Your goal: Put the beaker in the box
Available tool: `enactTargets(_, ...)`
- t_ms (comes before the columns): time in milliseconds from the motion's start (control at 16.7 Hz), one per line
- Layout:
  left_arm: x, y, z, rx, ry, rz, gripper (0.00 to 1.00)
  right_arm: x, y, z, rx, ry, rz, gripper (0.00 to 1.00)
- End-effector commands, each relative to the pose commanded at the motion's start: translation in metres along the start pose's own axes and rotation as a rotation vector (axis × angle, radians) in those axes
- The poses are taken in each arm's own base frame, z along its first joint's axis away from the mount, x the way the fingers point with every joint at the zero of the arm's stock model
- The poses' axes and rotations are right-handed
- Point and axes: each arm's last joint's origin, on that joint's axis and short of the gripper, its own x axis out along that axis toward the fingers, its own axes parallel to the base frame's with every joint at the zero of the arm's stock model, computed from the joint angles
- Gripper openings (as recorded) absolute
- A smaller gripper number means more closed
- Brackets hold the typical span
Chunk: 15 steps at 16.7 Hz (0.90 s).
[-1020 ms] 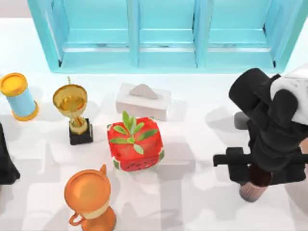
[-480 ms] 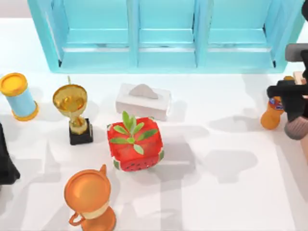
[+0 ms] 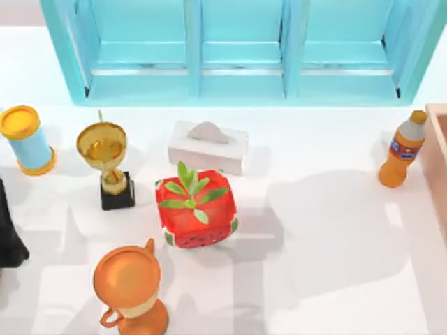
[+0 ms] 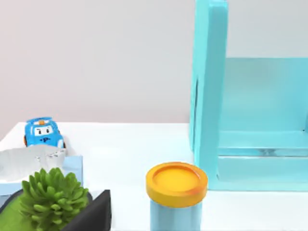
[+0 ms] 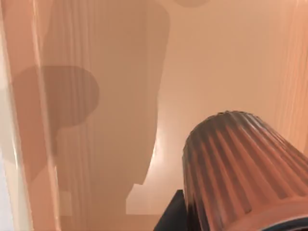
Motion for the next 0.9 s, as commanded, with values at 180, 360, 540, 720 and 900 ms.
enactTargets(180, 0.0, 0.0, 0.0, 0.0, 0.0, 0.0, 1.0, -0.002, -0.008, -0.002, 0.002, 0.006, 0.001, 0.0)
enactTargets(360, 0.0, 0.0, 0.0, 0.0, 0.0, 0.0, 1.0, -0.003, -0.007, -0.003, 0.001, 0.003, 0.0, 0.0)
enactTargets(540, 0.0, 0.0, 0.0, 0.0, 0.0, 0.0, 1.0, 0.008, -0.008, -0.002, 0.004, 0.004, 0.001, 0.0)
enactTargets(720, 0.0, 0.0, 0.0, 0.0, 0.0, 0.0, 1.0, 0.035, -0.008, -0.002, 0.007, 0.0, 0.0, 0.0)
enactTargets(900, 0.0, 0.0, 0.0, 0.0, 0.0, 0.0, 1.0, 0.06, -0.007, -0.003, 0.003, 0.006, 0.001, 0.0)
